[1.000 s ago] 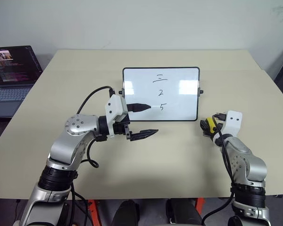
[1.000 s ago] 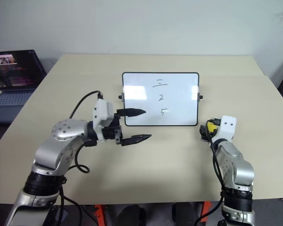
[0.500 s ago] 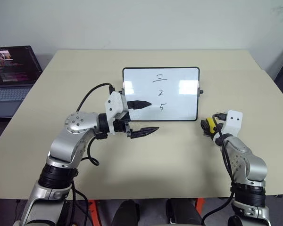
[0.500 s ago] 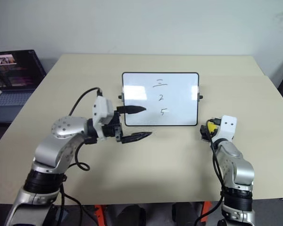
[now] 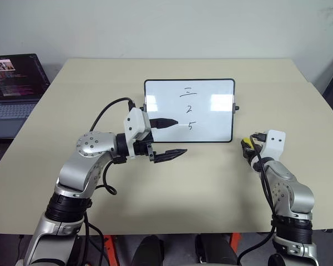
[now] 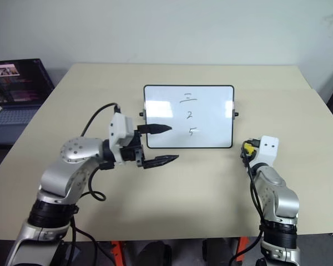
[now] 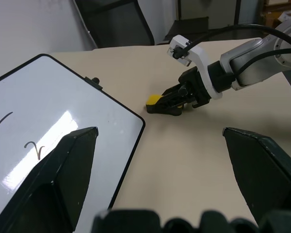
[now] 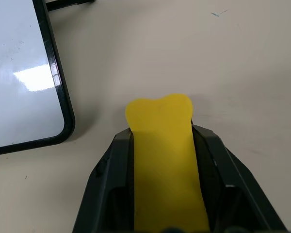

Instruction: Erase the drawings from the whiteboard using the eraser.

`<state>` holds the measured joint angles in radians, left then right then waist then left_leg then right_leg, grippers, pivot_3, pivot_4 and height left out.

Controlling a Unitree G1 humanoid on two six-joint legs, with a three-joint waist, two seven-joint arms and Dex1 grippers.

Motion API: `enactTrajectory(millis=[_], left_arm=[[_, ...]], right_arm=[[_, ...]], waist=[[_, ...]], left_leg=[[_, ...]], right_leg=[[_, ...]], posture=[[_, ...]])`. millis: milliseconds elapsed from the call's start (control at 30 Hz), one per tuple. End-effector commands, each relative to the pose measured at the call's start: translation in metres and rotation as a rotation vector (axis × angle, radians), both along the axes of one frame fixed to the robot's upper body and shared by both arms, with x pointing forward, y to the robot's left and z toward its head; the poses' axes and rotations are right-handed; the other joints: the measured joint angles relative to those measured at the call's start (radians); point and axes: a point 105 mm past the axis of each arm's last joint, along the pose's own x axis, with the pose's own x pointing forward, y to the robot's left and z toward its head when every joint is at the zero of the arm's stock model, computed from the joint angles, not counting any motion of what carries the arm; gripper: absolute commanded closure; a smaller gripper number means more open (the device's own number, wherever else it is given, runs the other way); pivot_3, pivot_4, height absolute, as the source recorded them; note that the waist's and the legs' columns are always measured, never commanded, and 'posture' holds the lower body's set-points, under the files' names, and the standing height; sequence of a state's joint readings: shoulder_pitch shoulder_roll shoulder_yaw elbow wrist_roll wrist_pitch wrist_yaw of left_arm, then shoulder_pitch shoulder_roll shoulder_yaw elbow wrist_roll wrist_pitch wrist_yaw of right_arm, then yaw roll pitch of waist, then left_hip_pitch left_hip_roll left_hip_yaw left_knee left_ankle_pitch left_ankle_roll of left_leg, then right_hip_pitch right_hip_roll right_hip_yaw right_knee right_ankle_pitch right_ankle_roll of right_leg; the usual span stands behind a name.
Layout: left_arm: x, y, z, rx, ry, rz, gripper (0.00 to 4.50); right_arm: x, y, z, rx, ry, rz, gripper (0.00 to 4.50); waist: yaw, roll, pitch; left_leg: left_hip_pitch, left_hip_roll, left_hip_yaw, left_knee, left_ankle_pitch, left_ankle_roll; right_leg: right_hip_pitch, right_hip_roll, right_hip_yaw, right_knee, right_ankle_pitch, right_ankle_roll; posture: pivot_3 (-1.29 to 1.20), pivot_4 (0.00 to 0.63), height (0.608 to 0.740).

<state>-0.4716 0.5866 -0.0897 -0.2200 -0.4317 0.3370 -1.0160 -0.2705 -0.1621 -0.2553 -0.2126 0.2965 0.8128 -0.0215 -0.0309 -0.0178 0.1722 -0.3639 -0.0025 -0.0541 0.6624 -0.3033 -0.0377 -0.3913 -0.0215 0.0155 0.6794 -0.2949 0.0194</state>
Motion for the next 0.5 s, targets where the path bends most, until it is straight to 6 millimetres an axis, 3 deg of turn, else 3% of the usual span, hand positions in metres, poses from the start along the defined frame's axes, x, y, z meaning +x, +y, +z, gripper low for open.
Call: enactTrajectory(millis=[33, 167, 333, 500], left_arm=[[-0.002, -0.001, 0.014, -0.014, -0.055, -0.011, 0.00], [-0.002, -0.001, 0.015, -0.015, -0.056, -0.010, 0.00], [0.002, 0.003, 0.015, -0.008, -0.068, 0.018, 0.00], [0.013, 0.009, 0.014, 0.000, -0.104, 0.096, 0.00]], right_arm=[[0.001, -0.002, 0.017, -0.011, -0.068, -0.006, 3.20], [0.004, 0.000, 0.025, -0.053, -0.096, 0.017, 3.20], [0.016, 0.018, 0.069, -0.163, -0.265, 0.122, 3.20], [0.026, 0.035, 0.098, -0.224, -0.383, 0.199, 3.20]], waist=[[0.000, 0.000, 0.000], [0.000, 0.000, 0.000], [-0.004, 0.000, 0.000], [-0.001, 0.000, 0.000]], left_leg=[[0.000, 0.000, 0.000, 0.000, 0.000, 0.000], [0.000, 0.000, 0.000, 0.000, 0.000, 0.000], [0.000, 0.000, 0.001, 0.000, 0.000, 0.000], [0.000, 0.000, 0.000, 0.000, 0.000, 0.000]], right_leg=[[0.000, 0.000, 0.000, 0.000, 0.000, 0.000], [0.000, 0.000, 0.000, 0.000, 0.000, 0.000], [0.000, 0.000, 0.000, 0.000, 0.000, 0.000], [0.000, 0.001, 0.000, 0.000, 0.000, 0.000]], posture=[[0.00, 0.150, 0.740], [0.00, 0.150, 0.740], [0.00, 0.150, 0.740], [0.00, 0.150, 0.740]])
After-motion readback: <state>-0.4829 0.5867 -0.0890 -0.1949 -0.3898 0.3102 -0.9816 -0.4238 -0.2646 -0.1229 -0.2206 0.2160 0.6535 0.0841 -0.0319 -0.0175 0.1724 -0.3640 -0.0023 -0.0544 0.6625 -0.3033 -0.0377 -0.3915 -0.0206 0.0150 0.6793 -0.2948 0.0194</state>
